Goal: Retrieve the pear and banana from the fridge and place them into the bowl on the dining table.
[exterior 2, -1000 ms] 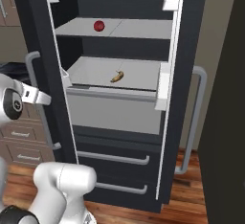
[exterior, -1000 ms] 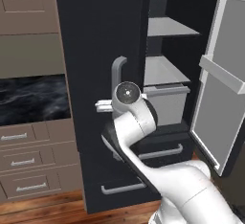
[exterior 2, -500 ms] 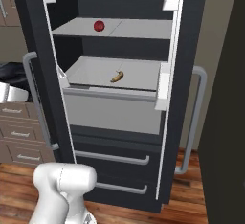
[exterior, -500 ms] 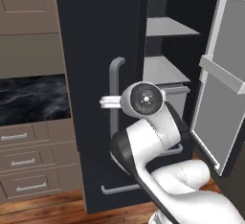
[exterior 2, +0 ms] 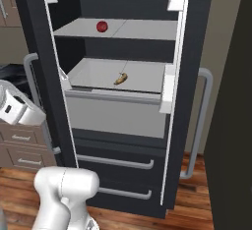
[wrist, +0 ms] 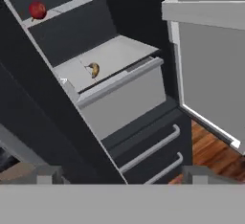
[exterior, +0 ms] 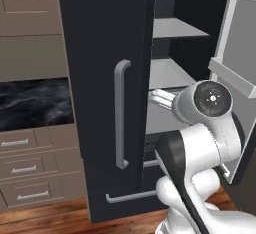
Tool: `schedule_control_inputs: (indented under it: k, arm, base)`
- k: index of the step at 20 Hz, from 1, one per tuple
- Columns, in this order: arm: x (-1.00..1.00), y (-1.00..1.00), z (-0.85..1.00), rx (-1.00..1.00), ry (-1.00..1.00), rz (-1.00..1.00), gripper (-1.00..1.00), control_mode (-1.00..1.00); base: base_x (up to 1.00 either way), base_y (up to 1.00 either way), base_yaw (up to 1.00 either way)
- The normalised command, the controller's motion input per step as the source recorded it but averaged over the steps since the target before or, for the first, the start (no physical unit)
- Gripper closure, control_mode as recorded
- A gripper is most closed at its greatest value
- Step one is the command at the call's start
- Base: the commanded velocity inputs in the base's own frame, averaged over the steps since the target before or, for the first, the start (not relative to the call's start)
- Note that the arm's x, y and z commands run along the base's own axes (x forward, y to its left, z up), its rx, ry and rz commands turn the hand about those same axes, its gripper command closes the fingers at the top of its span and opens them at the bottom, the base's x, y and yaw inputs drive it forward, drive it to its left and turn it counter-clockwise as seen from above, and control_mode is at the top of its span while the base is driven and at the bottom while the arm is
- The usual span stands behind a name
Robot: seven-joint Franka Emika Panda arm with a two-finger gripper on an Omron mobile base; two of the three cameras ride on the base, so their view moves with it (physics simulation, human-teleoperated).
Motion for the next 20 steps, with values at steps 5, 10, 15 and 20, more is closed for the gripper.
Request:
schedule_control_inputs:
  k: [5, 10, 15, 20]
  arm:
    - [-0.17, -0.72, 0.16, 0.41, 0.04, -0.09, -1.0, -1.0]
    - [0.0, -0.39, 0.0, 0.33, 0.0, 0.0, -1.0, -1.0]
    - [0.13, -0.22, -0.04, 0.37, -0.06, -0.07, -1.0, -1.0]
    - [0.0, -0.04, 0.28, 0.42, 0.0, -0.03, -1.0, -1.0]
  base:
    - [0.0, 0.0, 0.0]
    - [0.0, 0.0, 0.0]
    - [0.0, 0.0, 0.0]
    - [0.0, 0.0, 0.0]
